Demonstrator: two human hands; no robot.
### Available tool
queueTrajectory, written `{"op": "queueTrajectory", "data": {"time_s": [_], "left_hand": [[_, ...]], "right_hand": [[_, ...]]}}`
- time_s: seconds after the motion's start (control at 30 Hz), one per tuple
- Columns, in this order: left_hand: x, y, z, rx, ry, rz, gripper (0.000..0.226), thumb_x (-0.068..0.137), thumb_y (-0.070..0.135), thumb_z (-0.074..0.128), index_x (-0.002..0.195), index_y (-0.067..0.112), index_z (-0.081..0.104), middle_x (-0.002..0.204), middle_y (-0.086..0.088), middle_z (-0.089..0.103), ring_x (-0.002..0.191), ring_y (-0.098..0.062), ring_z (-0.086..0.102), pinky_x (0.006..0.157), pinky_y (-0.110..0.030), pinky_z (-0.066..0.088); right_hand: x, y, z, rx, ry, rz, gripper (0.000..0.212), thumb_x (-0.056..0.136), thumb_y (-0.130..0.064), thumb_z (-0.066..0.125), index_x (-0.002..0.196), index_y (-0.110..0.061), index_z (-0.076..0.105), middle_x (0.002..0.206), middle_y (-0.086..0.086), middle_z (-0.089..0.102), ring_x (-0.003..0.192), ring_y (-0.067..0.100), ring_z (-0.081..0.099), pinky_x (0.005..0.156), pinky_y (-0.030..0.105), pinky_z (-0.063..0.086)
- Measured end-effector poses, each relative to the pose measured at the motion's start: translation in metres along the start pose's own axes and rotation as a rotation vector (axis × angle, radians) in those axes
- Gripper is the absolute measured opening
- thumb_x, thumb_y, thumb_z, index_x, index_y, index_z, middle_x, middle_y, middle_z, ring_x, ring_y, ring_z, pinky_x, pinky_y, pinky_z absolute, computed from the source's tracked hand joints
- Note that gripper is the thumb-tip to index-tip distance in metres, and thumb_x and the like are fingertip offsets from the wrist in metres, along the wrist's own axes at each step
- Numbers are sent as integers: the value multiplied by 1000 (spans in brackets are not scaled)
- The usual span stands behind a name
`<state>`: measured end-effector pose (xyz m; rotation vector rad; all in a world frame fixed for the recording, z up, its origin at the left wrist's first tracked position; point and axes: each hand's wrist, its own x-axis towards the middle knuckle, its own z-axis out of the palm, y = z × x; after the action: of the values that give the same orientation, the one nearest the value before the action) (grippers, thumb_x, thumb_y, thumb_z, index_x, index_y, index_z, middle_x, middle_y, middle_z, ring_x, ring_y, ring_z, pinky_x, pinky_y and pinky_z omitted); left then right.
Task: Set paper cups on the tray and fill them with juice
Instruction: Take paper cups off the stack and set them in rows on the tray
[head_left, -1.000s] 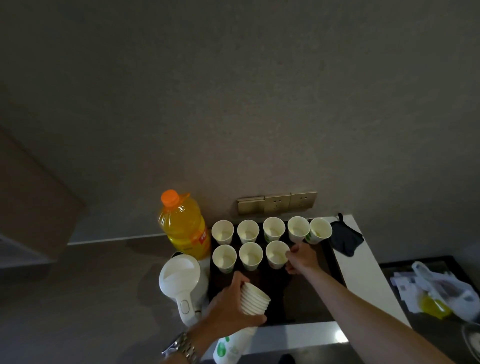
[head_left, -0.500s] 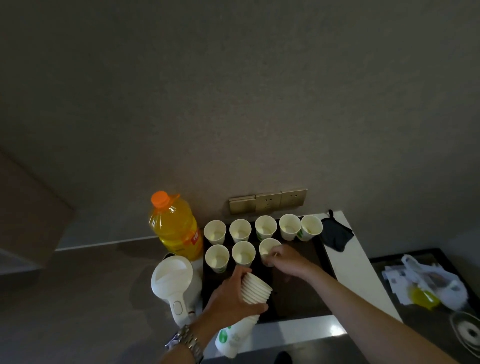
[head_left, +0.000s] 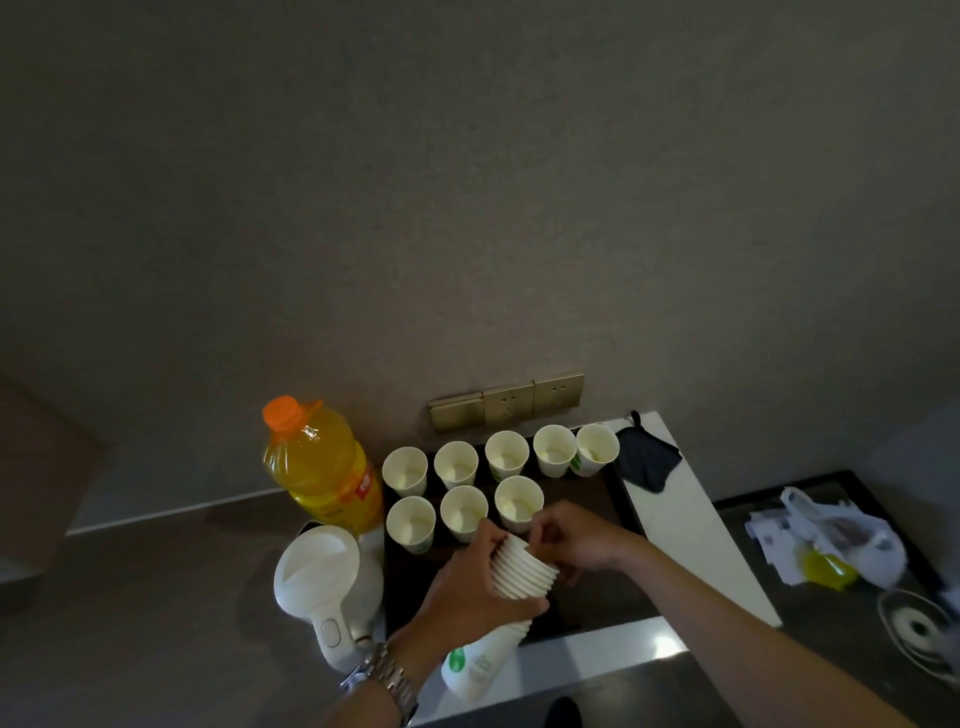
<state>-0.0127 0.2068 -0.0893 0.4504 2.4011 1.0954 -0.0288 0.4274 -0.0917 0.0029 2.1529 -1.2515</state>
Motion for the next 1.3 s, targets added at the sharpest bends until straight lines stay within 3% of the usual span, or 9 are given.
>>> {"op": "queueTrajectory", "data": {"time_s": [0.17, 0.3, 0.4, 0.47, 0.63, 0.8, 0.93, 1.13, 1.3], "left_hand": [[7, 8, 8, -15, -13, -3, 76, 56, 63, 89, 110, 39, 41, 103, 16, 66, 90, 0, 65, 78, -36, 58], [10, 15, 9, -21, -43, -5, 72, 58, 60, 89, 109, 43, 41, 105, 17, 64, 91, 4, 64, 77, -28, 56], [9, 15, 9, 1, -69, -34, 73, 56, 65, 86, 108, 41, 41, 104, 16, 64, 90, 2, 63, 79, -30, 56], [8, 11, 9, -6, -73, -51, 74, 56, 67, 86, 108, 41, 41, 104, 15, 66, 91, 1, 65, 83, -36, 57], [8, 8, 11, -12, -86, -68, 77, 57, 68, 85, 113, 40, 40, 105, 14, 66, 93, 0, 65, 86, -38, 57], [8, 13, 11, -6, -91, -78, 76, 58, 65, 85, 115, 42, 39, 108, 16, 63, 96, 2, 62, 86, -30, 55], [6, 14, 9, -3, -105, -94, 76, 60, 64, 85, 116, 41, 39, 107, 16, 63, 95, 2, 62, 86, -29, 55], [3, 10, 6, 28, -100, -108, 77, 59, 69, 82, 116, 42, 37, 108, 18, 60, 99, 3, 57, 89, -29, 52], [0, 10, 3, 23, -97, -117, 76, 60, 67, 82, 117, 41, 38, 107, 18, 60, 97, 5, 57, 86, -26, 51]], "right_hand": [[-3, 3, -10, -52, -12, -2, 18, 97, -23, 65, 80, -25, 61, 73, -6, 63, 60, 11, 63, 54, 27, 56], [-4, 6, -20, -63, 29, -23, 21, 96, -15, 65, 79, -27, 62, 81, -3, 63, 69, 15, 66, 51, 29, 56], [-5, 10, -40, -48, 163, -2, 20, 95, -6, 62, 83, -23, 64, 94, 4, 63, 85, 26, 68, 48, 30, 56], [-4, 17, -57, 9, 275, 52, 10, 96, -13, 65, 87, -17, 64, 99, 10, 64, 88, 32, 68, 49, 30, 56], [0, 43, -83, 55, 504, 229, 12, 95, -16, 67, 86, -11, 61, 84, 10, 63, 58, 21, 62, 46, 32, 56], [10, 55, -70, 20, 687, 293, 11, 91, -11, 66, 82, -8, 62, 78, 9, 65, 63, 27, 69, 49, 40, 60], [25, 55, -55, 68, 726, 314, 10, 90, -11, 62, 84, -4, 60, 73, 11, 68, 49, 28, 69, 53, 43, 61], [41, 59, -40, 147, 731, 370, 10, 91, -15, 59, 84, -9, 57, 70, 14, 70, 48, 30, 69, 60, 50, 62], [45, 72, -38, 193, 720, 401, 26, 87, -40, 67, 88, -17, 54, 73, 10, 72, 56, 30, 72, 70, 51, 62]]}}
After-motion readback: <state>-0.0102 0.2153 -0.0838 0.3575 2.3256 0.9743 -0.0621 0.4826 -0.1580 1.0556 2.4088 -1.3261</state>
